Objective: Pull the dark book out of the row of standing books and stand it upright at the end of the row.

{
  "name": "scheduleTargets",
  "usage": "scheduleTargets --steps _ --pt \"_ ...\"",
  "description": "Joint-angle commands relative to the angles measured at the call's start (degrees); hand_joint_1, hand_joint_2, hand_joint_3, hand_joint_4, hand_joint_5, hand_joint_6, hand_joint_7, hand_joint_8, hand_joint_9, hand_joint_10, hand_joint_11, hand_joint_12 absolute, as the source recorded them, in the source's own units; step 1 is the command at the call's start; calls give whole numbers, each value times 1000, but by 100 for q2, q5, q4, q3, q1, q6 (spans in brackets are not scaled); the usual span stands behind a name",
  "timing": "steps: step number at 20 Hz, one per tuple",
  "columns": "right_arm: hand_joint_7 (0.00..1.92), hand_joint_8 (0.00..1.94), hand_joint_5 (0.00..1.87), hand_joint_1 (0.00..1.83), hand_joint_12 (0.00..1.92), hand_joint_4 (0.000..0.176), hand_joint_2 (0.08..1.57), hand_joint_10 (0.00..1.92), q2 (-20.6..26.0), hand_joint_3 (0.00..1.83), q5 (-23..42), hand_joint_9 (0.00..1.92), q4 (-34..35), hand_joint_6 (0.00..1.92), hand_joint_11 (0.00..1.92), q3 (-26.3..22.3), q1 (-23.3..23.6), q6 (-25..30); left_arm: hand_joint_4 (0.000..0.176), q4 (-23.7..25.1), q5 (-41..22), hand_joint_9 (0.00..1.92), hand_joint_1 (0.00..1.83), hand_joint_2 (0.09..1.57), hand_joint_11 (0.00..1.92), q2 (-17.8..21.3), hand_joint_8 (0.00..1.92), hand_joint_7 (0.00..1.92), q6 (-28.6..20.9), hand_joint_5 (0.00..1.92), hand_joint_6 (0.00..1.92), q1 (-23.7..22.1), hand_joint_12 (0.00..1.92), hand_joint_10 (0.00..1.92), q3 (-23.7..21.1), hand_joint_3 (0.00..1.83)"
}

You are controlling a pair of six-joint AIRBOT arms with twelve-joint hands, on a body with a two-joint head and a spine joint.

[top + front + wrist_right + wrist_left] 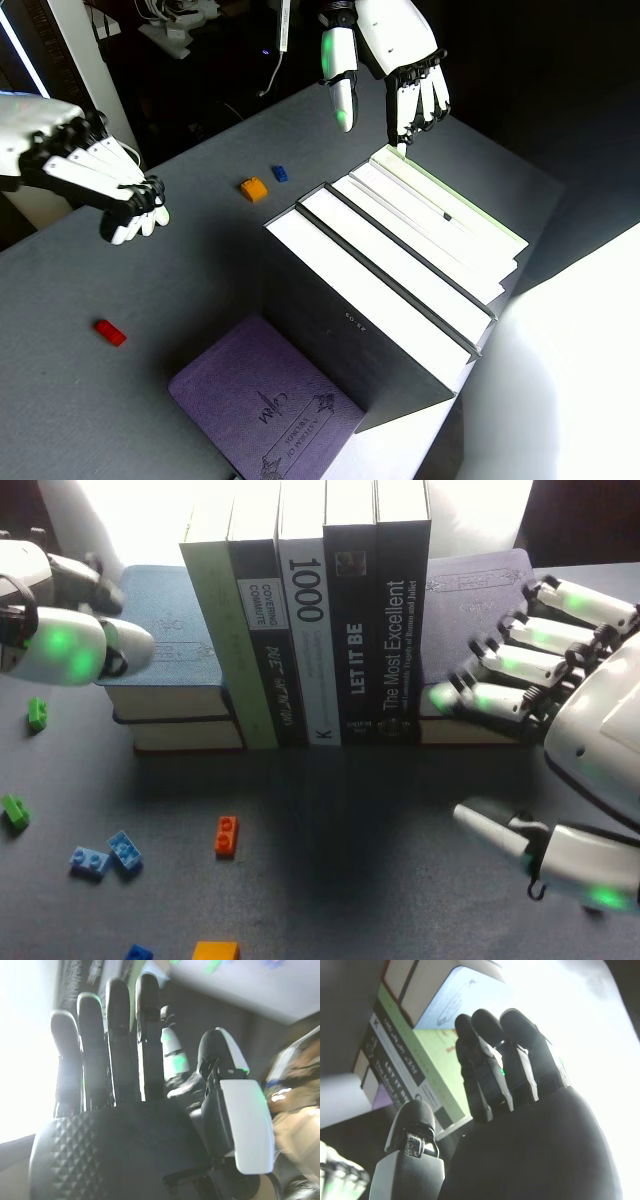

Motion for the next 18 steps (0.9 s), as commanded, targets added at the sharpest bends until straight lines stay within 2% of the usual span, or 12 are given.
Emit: scheduleTargets --steps 1,5,7,10,13,15,16,17,18 --pt "341 3 340 102 1055 0 1234 53 34 9 452 346 -249 26 0 -31 79 -59 48 344 -157 351 25 1356 0 49 3 336 18 244 16 -79 1111 106 22 11" --pt "350 0 347 108 1047 0 1241 29 41 4 166 368 -253 7 0 -31 178 -177 45 345 -156 380 109 1355 0 49 8 360 18 277 16 -74 1130 84 25 0" --pt "364 4 358 133 1030 0 1235 26 38 0 103 375 -253 9 0 -33 223 -138 41 344 -156 380 40 1363 0 49 5 362 18 270 8 -73 1117 72 25 4" --pt "322 0 340 78 1041 0 1253 8 33 5 191 347 -253 0 0 -69 287 -128 55 344 -156 384 129 1343 0 50 3 357 18 297 14 -65 1180 65 25 0" --pt "311 0 326 70 1003 0 1254 1 -33 2 214 336 -253 0 0 -142 540 -216 58 344 -157 397 71 1343 0 50 5 361 17 263 0 -66 1175 60 24 0" --pt "240 0 270 66 827 0 1251 0 -154 1 218 250 5 1 0 -143 857 -483 70 342 -157 351 30 1351 0 50 2 314 17 216 2 -68 1067 33 18 1" --pt "216 2 246 58 715 0 1248 5 -206 0 209 209 255 2 0 -138 1028 -590 68 342 -157 334 15 1353 0 50 1 295 17 207 0 -65 1022 23 18 2" --pt "161 0 188 11 499 0 1244 2 -270 0 191 147 374 0 0 -127 1199 -668 67 342 -157 283 2 1349 0 50 3 242 17 177 4 -55 889 11 19 0" --pt "142 0 168 1 410 0 1234 2 -320 0 188 117 376 1 0 -119 1316 -641 67 342 -156 220 0 1342 0 51 5 186 17 128 5 -55 719 9 21 0"
